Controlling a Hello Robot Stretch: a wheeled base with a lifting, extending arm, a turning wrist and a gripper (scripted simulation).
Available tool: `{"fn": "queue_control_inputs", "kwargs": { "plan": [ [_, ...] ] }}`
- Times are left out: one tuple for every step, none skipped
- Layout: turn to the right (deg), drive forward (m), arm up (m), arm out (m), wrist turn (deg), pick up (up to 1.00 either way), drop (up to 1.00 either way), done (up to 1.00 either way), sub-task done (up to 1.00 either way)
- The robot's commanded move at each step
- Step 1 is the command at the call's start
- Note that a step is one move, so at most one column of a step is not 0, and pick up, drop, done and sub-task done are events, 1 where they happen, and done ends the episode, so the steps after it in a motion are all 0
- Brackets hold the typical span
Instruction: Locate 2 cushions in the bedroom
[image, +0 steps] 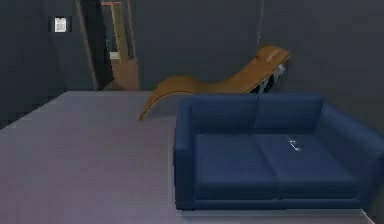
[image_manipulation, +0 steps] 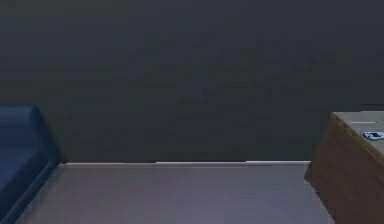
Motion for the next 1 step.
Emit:
{"fn": "queue_control_inputs", "kwargs": {
  "plan": [
    [-36.0, 0.00, 0.00, 0.00, 0.0, 0.00, 0.00, 0.00, 0.00]
  ]
}}
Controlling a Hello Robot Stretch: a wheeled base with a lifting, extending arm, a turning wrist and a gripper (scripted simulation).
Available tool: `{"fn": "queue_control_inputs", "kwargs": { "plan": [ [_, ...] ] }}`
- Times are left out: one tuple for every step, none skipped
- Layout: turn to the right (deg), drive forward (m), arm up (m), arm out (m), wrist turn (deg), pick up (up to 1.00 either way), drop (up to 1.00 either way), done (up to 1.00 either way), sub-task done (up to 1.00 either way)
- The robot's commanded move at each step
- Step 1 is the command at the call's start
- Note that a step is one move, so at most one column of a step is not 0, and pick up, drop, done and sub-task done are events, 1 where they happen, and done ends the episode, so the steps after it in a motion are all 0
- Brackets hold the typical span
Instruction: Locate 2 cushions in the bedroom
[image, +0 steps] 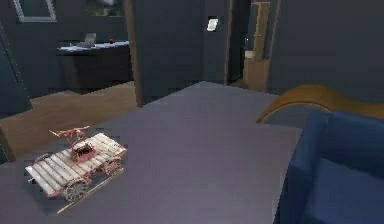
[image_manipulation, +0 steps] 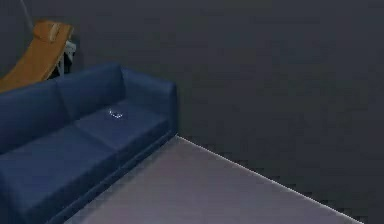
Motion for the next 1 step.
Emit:
{"fn": "queue_control_inputs", "kwargs": {
  "plan": [
    [0.0, 1.00, 0.00, 0.00, 0.0, 0.00, 0.00, 0.00, 0.00]
  ]
}}
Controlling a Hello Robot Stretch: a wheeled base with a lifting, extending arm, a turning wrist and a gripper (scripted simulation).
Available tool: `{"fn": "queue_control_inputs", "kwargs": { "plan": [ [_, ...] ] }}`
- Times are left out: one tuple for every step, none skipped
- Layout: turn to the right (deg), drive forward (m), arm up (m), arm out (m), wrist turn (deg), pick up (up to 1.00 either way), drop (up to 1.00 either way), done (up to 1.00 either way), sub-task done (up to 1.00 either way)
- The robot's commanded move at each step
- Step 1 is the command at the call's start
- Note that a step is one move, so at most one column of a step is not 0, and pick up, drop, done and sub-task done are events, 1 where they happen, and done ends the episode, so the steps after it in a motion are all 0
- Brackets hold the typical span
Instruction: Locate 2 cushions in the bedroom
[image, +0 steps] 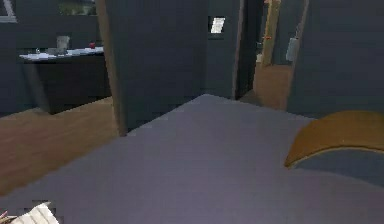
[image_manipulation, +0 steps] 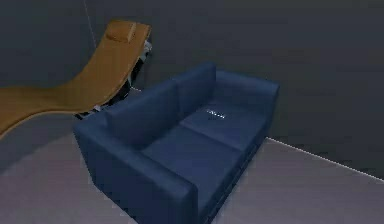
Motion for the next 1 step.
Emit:
{"fn": "queue_control_inputs", "kwargs": {
  "plan": [
    [15.0, 0.00, 0.00, 0.00, 0.0, 0.00, 0.00, 0.00, 0.00]
  ]
}}
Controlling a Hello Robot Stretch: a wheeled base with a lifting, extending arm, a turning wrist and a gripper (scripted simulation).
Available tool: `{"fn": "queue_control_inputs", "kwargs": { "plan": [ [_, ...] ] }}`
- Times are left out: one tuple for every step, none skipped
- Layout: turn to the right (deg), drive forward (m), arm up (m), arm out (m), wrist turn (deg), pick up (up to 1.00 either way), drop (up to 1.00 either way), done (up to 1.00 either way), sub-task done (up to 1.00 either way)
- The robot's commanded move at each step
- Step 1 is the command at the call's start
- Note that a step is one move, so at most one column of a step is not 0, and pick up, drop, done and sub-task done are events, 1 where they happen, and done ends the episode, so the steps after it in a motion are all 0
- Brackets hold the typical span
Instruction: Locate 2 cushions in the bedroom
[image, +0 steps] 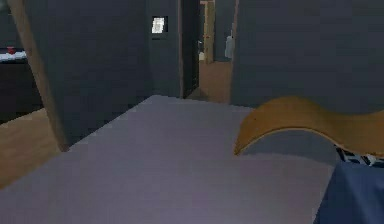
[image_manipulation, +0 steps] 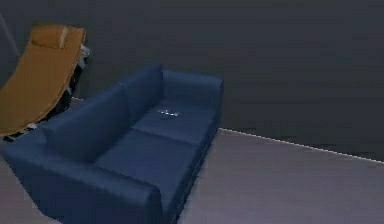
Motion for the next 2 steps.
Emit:
{"fn": "queue_control_inputs", "kwargs": {
  "plan": [
    [0.0, 1.00, 0.00, 0.00, 0.0, 0.00, 0.00, 0.00, 0.00],
    [0.0, 0.70, 0.00, 0.00, 0.0, 0.00, 0.00, 0.00, 0.00]
  ]
}}
